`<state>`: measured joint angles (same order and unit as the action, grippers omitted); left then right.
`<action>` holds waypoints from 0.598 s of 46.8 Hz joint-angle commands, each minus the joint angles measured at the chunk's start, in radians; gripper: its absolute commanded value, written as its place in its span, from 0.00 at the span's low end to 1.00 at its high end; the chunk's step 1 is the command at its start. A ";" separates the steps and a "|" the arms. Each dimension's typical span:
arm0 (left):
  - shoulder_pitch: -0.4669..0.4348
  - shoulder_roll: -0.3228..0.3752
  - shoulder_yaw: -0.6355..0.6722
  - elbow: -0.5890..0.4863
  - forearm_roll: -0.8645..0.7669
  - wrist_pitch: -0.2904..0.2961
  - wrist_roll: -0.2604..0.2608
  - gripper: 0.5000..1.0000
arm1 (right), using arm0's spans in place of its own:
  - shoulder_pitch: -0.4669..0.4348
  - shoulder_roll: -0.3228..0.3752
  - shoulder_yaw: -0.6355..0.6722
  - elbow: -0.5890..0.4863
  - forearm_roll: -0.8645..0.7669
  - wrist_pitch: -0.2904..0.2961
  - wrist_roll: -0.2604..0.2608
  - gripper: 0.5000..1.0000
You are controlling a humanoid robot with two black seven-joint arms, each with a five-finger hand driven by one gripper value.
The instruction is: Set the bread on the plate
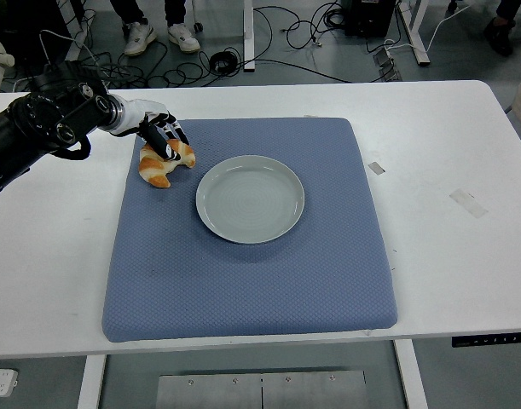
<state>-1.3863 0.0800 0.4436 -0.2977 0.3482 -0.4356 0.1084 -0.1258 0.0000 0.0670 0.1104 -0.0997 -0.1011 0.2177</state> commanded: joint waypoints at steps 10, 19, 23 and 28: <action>-0.033 -0.009 -0.088 0.000 0.000 0.000 -0.001 0.28 | -0.001 0.000 -0.001 0.000 0.000 0.000 0.002 1.00; -0.046 -0.062 -0.111 0.000 -0.001 -0.003 -0.004 0.29 | -0.001 0.000 0.000 0.002 0.000 0.000 0.000 1.00; -0.049 -0.077 -0.126 0.000 0.000 -0.003 -0.004 0.29 | -0.001 0.000 0.000 0.002 0.000 0.000 0.000 1.00; -0.051 -0.080 -0.128 0.000 0.000 -0.003 -0.004 0.29 | -0.001 0.000 0.000 0.002 0.000 0.000 0.000 1.00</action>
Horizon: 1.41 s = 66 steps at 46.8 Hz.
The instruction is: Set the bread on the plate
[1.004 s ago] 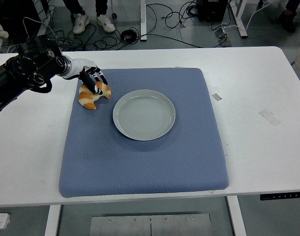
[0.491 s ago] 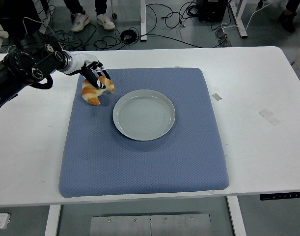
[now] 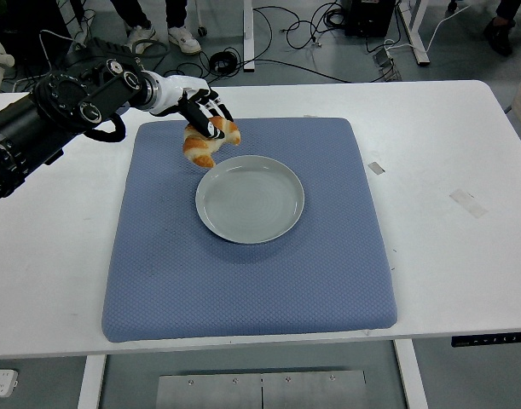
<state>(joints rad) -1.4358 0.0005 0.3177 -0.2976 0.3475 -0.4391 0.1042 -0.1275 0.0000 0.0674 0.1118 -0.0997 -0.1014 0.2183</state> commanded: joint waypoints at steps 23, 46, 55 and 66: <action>-0.017 -0.001 -0.005 -0.038 0.001 -0.013 -0.001 0.30 | 0.000 0.000 0.000 0.000 0.000 0.000 0.000 1.00; -0.051 -0.001 -0.023 -0.141 0.014 -0.086 -0.009 0.31 | 0.000 0.000 0.000 -0.001 0.000 0.000 0.000 1.00; -0.041 -0.001 -0.017 -0.156 0.016 -0.113 -0.009 0.32 | 0.000 0.000 0.000 -0.001 0.000 0.000 0.000 1.00; -0.035 -0.001 -0.017 -0.183 0.016 -0.115 -0.009 0.32 | 0.000 0.000 -0.001 0.000 0.000 0.000 0.000 1.00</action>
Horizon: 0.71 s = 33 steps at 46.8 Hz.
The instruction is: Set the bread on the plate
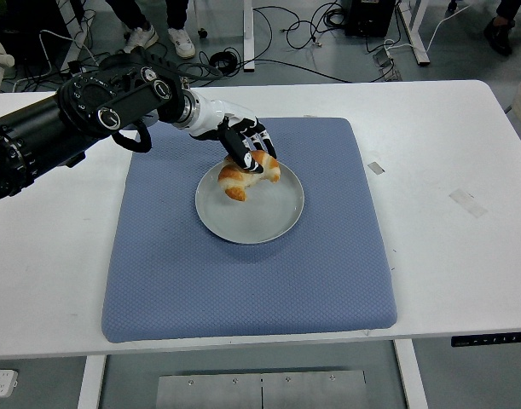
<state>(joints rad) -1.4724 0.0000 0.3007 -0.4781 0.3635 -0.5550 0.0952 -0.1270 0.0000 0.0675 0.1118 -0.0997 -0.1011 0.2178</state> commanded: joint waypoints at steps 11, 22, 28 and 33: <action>0.018 0.000 0.003 -0.002 0.005 0.003 0.001 0.35 | 0.000 0.000 0.000 0.000 0.000 0.000 0.000 1.00; 0.044 0.000 0.003 -0.002 0.015 0.003 0.001 0.42 | 0.000 0.000 0.000 0.000 0.000 0.000 0.000 1.00; 0.046 0.000 0.003 -0.002 0.015 0.003 0.001 0.47 | 0.000 0.000 0.000 0.000 0.000 0.000 0.000 1.00; 0.046 0.000 0.003 -0.002 0.015 0.003 0.001 0.49 | 0.000 0.000 0.000 -0.001 0.000 0.000 0.000 1.00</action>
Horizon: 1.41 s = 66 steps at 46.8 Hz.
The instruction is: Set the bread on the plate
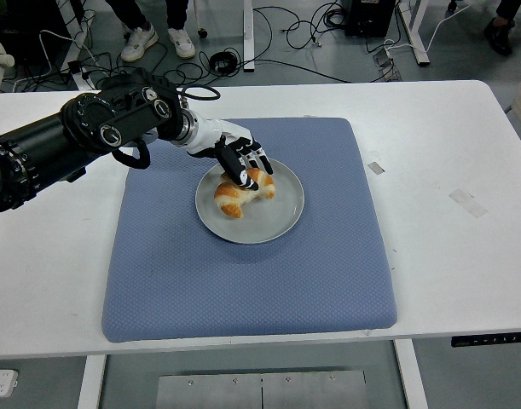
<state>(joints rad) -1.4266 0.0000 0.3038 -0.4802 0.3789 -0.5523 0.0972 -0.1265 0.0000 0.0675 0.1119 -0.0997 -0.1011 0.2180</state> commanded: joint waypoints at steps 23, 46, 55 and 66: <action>-0.002 0.000 -0.003 0.000 -0.002 -0.001 0.001 0.67 | 0.001 0.000 0.000 0.000 0.000 0.000 0.000 1.00; -0.037 0.000 -0.110 0.002 -0.020 0.005 0.001 0.79 | -0.001 0.000 0.000 0.000 0.000 0.000 0.000 1.00; -0.025 0.000 -0.207 0.014 -0.020 0.041 -0.001 0.79 | -0.001 0.000 0.000 0.002 0.000 0.000 0.000 1.00; -0.011 0.015 -0.264 0.026 -0.044 0.112 -0.004 0.79 | -0.001 0.000 0.000 0.002 0.000 0.000 0.000 1.00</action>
<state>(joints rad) -1.4441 0.0149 0.0578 -0.4644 0.3462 -0.4603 0.0939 -0.1270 0.0000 0.0675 0.1136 -0.0997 -0.1013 0.2176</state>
